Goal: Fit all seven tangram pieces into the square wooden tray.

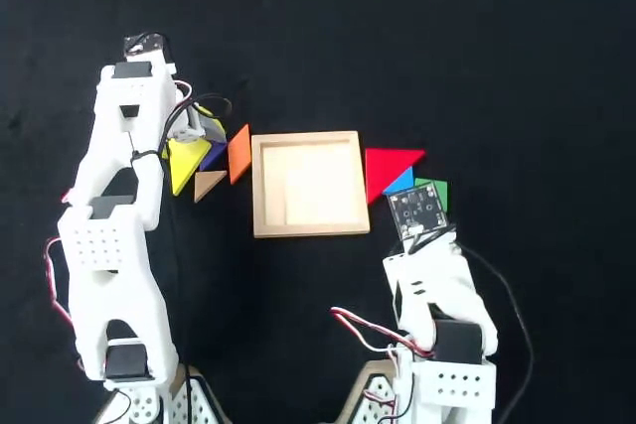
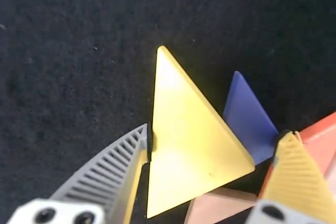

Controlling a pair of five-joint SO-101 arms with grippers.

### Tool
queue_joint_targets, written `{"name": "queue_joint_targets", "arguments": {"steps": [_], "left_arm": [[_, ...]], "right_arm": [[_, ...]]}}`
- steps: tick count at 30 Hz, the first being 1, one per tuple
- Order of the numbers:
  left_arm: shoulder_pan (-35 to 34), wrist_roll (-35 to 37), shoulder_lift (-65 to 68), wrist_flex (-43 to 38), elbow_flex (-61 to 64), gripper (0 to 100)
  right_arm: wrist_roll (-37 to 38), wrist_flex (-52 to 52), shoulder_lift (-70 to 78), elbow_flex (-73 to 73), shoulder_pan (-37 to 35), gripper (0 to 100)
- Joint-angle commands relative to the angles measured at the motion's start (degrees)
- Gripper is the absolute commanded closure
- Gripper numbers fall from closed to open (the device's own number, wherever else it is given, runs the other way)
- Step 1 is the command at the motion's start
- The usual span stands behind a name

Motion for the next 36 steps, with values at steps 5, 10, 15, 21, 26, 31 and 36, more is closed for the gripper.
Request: {"name": "queue_joint_targets", "arguments": {"steps": [5,10,15,21,26,31,36], "left_arm": [[0.75,0.53,3.08,3.96,-4.88,63],[0.48,0.79,7.3,8.0,-10.77,63],[-0.13,2.46,8.62,9.05,-13.14,63],[-0.48,2.46,8.62,8.97,-13.23,63],[-1.19,2.55,8.26,9.05,-12.97,63],[-3.21,4.22,7.65,8.97,-12.88,63],[-2.86,4.22,7.38,8.79,-11.47,63]], "right_arm": [[0.44,0.18,-3.65,0.13,0.53,98.7],[0.44,0.18,-3.56,0.13,0.53,98.7],[0.44,0.18,-3.56,0.13,0.53,98.7],[0.44,0.18,-3.56,0.13,0.53,98.7],[0.44,0.18,-3.56,0.13,0.53,98.7],[0.44,0.18,-3.56,0.13,0.53,98.7],[0.44,0.18,-3.56,0.13,0.53,98.7]]}}
